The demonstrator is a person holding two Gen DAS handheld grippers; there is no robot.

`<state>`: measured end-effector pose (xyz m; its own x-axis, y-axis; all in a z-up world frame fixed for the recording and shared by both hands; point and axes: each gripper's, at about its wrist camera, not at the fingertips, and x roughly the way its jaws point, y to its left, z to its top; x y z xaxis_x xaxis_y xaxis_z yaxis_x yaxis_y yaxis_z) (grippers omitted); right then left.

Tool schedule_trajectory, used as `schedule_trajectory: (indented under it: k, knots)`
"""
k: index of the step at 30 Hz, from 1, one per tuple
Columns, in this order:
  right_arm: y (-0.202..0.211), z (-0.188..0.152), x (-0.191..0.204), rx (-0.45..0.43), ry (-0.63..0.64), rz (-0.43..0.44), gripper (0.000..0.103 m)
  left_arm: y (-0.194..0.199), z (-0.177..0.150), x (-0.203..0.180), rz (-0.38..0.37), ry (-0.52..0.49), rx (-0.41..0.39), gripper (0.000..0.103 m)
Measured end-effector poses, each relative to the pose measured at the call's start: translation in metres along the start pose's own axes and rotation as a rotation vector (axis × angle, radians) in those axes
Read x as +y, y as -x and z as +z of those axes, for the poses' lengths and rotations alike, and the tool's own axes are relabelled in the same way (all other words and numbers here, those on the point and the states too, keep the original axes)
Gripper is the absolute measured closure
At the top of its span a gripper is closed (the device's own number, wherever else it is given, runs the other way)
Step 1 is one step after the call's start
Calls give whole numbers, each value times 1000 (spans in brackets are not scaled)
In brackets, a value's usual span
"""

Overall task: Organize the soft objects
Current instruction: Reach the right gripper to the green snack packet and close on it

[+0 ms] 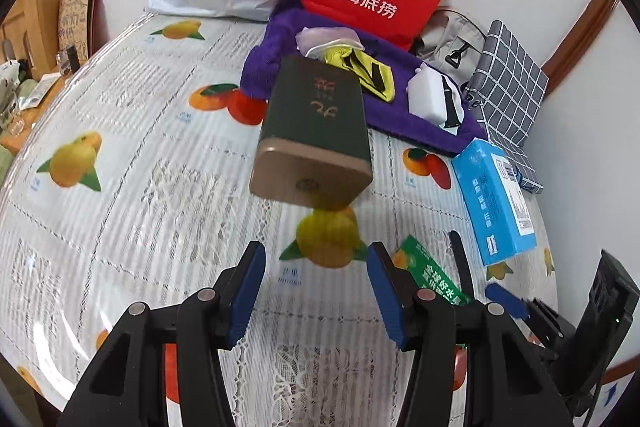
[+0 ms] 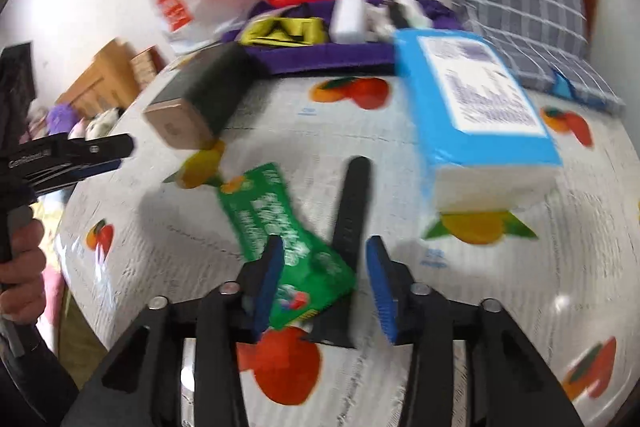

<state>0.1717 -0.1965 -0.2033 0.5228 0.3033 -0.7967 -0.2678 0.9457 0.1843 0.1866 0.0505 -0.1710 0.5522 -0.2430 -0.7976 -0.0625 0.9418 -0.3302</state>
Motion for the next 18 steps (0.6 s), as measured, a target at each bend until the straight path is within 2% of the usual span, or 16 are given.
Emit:
schedule_trajectory:
  k: [6, 10, 11, 12, 13, 15, 18]
  knots:
    - [-22, 10, 36, 11, 133, 32, 46, 3, -7, 8, -21, 4, 2, 53]
    - [-44, 10, 51, 48, 202, -25, 45, 4, -8, 15, -18, 16, 3, 53]
    - [-46, 9, 54, 36, 227, -46, 47, 4, -8, 16, -17, 22, 3, 53]
    - [-46, 8, 59, 30, 254, -63, 54, 4, -9, 18, -17, 27, 3, 53]
    - [-46, 7, 63, 27, 275, -62, 63, 4, -9, 18, -17, 30, 5, 53]
    - [-42, 8, 66, 35, 272, -27, 74, 3, -10, 19, -14, 35, 11, 53]
    - [-30, 8, 61, 19, 212, 13, 76, 1, -14, 16, -9, 28, 21, 53]
